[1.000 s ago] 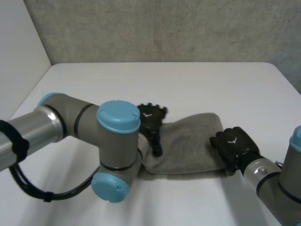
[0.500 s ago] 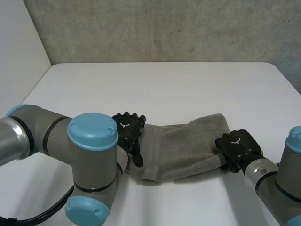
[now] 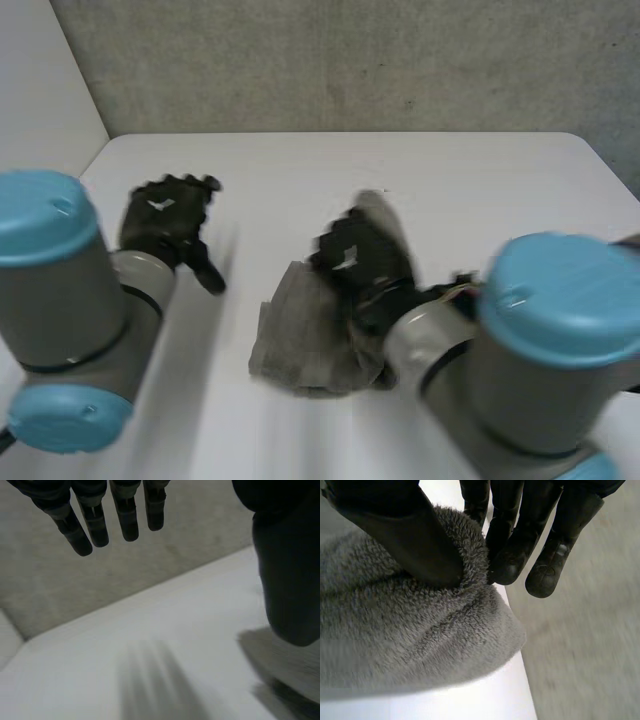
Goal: Fold the towel.
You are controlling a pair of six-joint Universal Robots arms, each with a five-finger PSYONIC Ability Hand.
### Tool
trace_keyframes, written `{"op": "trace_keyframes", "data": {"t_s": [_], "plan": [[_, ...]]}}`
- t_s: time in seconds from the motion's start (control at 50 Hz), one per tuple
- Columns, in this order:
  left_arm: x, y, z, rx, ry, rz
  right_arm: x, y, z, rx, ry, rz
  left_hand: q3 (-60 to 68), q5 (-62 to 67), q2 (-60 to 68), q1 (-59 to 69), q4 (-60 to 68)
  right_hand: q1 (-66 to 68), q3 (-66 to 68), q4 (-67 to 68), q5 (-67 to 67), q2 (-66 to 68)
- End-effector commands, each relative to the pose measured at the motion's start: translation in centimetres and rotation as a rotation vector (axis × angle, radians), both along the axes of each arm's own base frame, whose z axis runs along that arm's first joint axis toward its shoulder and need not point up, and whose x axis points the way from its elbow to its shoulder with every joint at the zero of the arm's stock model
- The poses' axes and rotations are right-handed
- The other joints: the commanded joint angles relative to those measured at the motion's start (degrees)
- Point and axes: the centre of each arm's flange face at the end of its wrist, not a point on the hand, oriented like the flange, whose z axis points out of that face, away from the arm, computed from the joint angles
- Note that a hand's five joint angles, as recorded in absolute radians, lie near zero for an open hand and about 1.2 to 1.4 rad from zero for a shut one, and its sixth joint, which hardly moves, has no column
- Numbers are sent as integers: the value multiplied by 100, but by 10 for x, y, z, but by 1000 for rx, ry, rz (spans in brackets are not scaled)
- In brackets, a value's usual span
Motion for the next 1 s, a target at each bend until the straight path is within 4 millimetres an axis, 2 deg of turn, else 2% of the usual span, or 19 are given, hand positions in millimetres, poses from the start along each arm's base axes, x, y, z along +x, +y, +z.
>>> {"op": "trace_keyframes", "data": {"t_s": [0.02, 0.04, 0.1, 0.14, 0.18, 0.22, 0.24, 0.26, 0.28, 0.32, 0.34, 0.38, 0.5, 0.54, 0.66, 0.72, 0.82, 0.9, 1.0], "plan": [[23, -18, 6, 4, 45, 40, 51, 49, -46, 4, 155, 233, -361, -1259, -427, -483, -485, 668, 341, 343, 495, 715], [27, -20, 5, 9, 55, 42, 55, 51, -61, 30, 195, 246, -361, -1259, -427, -483, -485, 668, 341, 343, 495, 715], [33, -23, 3, 20, 66, 51, 61, 51, -79, 72, 226, 246, -361, -1259, -427, -483, -485, 668, 341, 343, 495, 715], [34, -22, 3, 23, 68, 52, 62, 49, -80, 84, 215, 241, -361, -1259, -427, -483, -485, 668, 341, 343, 495, 715], [34, -22, 3, 24, 70, 52, 62, 46, -78, 98, 186, 226, -361, -1259, -427, -483, -485, -134, -460, -458, -306, -86], [32, -22, 3, 22, 71, 41, 61, 42, -57, 152, 72, 183, -361, -1259, -427, -483, -485, -4333, -4659, -4658, -4505, -4285], [32, -22, 3, 22, 71, 41, 61, 42, -57, 152, 72, 183, -361, -1259, -427, -483, -485, -4356, -4682, -4680, -4528, -4308], [30, -21, 5, 18, 74, 32, 58, 43, -39, 186, -4, 164, -361, -1259, -427, -483, -485, -5888, -6214, -6212, -6060, -5840], [30, -21, 5, 18, 74, 32, 58, 43, -39, 186, -5, 164, -361, -1259, -427, -483, -485, -5903, -6230, -6228, -6076, -5856], [25, -21, 8, 9, 85, 8, 47, 35, -13, 277, -150, 106, -361, -1259, -427, -483, -485, -6332, -6659, -6657, -6505, -6285], [25, -21, 8, 9, 85, 8, 47, 35, -13, 277, -151, 105, -361, -1259, -427, -483, -485, -6332, -6659, -6657, -6505, -6285], [15, -18, 15, -6, 122, -34, 24, 9, 4, 364, -277, 2, -361, -1259, -427, -483, -485, -6332, -6659, -6657, -6505, -6285], [0, -12, 22, -6, 191, -88, -7, -19, 20, 450, -417, -107, -344, -1242, -410, -466, -468, -6332, -6659, -6657, -6505, -6285], [-6, -11, 21, 4, 219, -99, -22, -35, 17, 505, -441, -152, -310, -1209, -376, -433, -434, -6332, -6659, -6657, -6505, -6285], [-26, -1, 7, 46, 213, -156, -46, -59, 5, 593, -436, -249, -260, -1158, -326, -382, -384, -6332, -6659, -6657, -6505, -6285], [-42, 13, -12, 99, 183, -205, -48, -60, 2, 608, -436, -258, -276, -1175, -342, -399, -400, -6332, -6659, -6657, -6505, -6285], [-51, 24, -47, 185, 126, -228, -44, -65, -34, 732, -415, -301, -276, -1175, -342, -399, -401, -6332, -6659, -6657, -6505, -6285], [-57, 36, -78, 263, 68, -254, -42, -67, -49, 774, -403, -319, -293, -1192, -359, -416, -417, -6332, -6659, -6657, -6505, -6285], [-56, 39, -96, 309, 38, -251, -40, -69, -75, 823, -357, -340, -293, -1192, -359, -416, -417, -6332, -6659, -6657, -6505, -6285]]}}
